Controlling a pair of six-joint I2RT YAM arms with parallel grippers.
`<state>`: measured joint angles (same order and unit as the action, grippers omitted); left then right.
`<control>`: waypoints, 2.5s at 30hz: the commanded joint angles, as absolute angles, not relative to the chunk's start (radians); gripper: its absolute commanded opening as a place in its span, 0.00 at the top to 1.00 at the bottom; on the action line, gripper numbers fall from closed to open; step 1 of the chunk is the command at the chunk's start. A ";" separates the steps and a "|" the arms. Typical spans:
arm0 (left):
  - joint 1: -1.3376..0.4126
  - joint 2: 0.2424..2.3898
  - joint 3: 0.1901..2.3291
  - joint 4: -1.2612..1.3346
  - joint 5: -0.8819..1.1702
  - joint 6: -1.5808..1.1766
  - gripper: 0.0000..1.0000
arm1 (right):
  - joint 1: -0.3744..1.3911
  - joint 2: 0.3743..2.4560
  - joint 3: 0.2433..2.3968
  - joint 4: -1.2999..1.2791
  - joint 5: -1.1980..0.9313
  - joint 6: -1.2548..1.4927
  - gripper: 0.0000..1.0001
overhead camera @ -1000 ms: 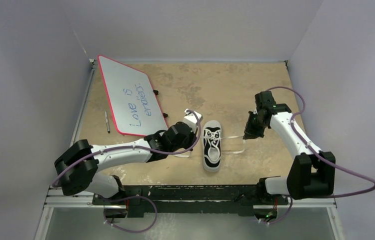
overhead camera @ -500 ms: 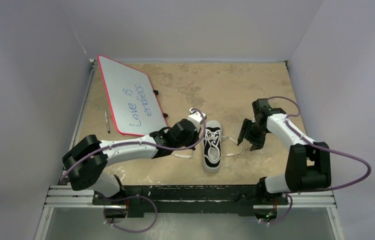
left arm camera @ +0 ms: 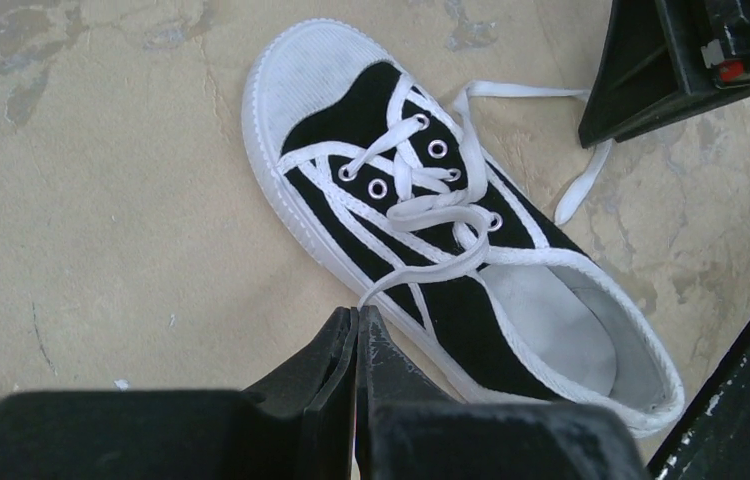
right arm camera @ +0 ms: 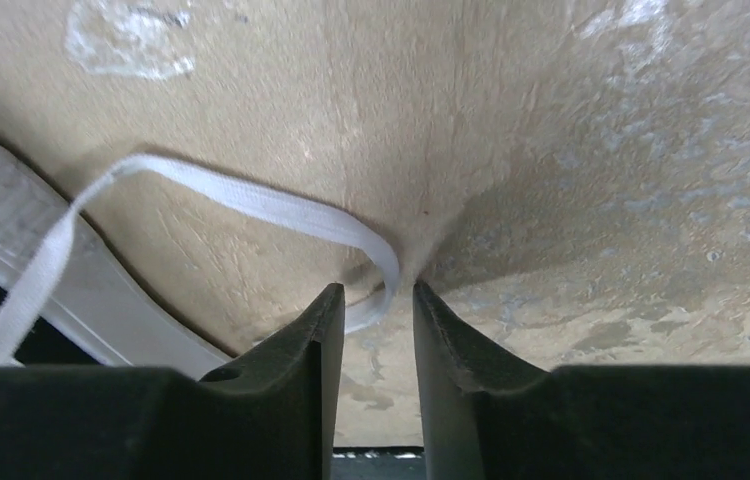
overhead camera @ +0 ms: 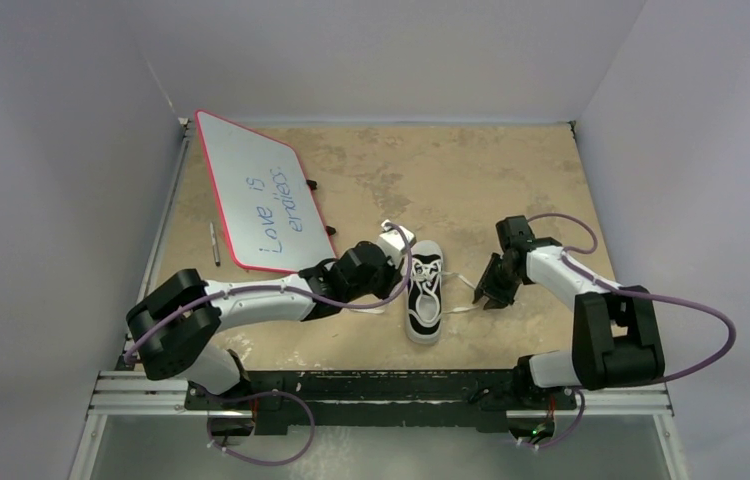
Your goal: Tie the shoes
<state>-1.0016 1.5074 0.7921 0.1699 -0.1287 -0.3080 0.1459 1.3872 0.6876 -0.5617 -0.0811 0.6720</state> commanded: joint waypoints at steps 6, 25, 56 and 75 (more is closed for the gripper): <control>-0.997 1.494 0.689 0.476 -0.108 -0.125 1.00 | 0.141 1.369 0.678 -0.395 -0.021 0.681 1.00; -0.975 1.625 0.633 0.789 0.074 0.171 1.00 | 0.279 1.549 1.288 -0.300 -0.467 0.629 1.00; -0.989 1.686 0.570 0.865 0.196 0.372 1.00 | 0.631 2.010 1.479 -0.670 -0.849 0.219 0.95; -0.982 1.712 0.581 0.923 0.222 0.218 1.00 | 0.397 1.754 1.556 -0.801 -0.841 0.295 0.26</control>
<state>-0.9924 1.7126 0.5732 0.8749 0.1741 0.3073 0.5125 1.9129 1.4994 -0.7574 -0.8356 0.2531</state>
